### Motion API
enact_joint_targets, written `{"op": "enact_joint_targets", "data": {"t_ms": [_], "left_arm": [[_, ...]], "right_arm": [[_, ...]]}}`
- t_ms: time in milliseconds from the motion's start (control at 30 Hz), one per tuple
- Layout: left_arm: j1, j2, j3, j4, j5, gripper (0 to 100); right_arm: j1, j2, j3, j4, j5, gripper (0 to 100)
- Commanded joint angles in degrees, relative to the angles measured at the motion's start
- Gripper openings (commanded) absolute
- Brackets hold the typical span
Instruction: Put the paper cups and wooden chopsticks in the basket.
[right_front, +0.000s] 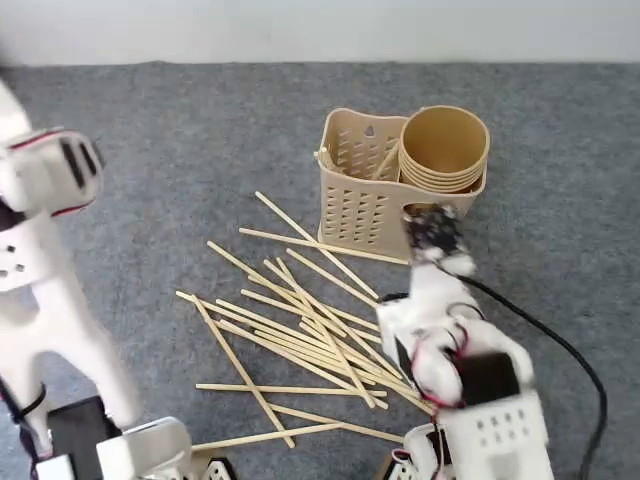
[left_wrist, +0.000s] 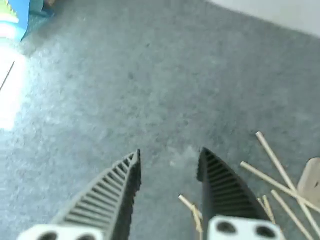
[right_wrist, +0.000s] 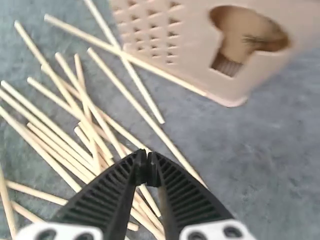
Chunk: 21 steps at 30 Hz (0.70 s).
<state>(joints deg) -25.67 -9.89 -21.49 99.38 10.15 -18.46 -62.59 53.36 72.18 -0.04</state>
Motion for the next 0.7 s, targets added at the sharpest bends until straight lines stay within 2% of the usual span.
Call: {"op": "enact_joint_targets", "data": {"t_ms": [0,167,433,667], "left_arm": [[-2.8,-4.6,7.1,1.0,-4.7,8],[-5.3,-9.6,19.6,-0.8,-11.3,8],[-6.2,-21.6,41.5,-11.9,-11.9,7],[-6.2,-34.1,60.1,-20.2,-11.9,8]], "right_arm": [[-4.2,8.7,-3.0,-4.7,1.4,2.4],[-8.4,21.6,-11.0,-4.8,1.0,12.5],[-15.5,40.8,-23.0,-5.8,0.4,12.6],[-16.3,53.7,-30.6,-12.2,0.4,12.5]]}}
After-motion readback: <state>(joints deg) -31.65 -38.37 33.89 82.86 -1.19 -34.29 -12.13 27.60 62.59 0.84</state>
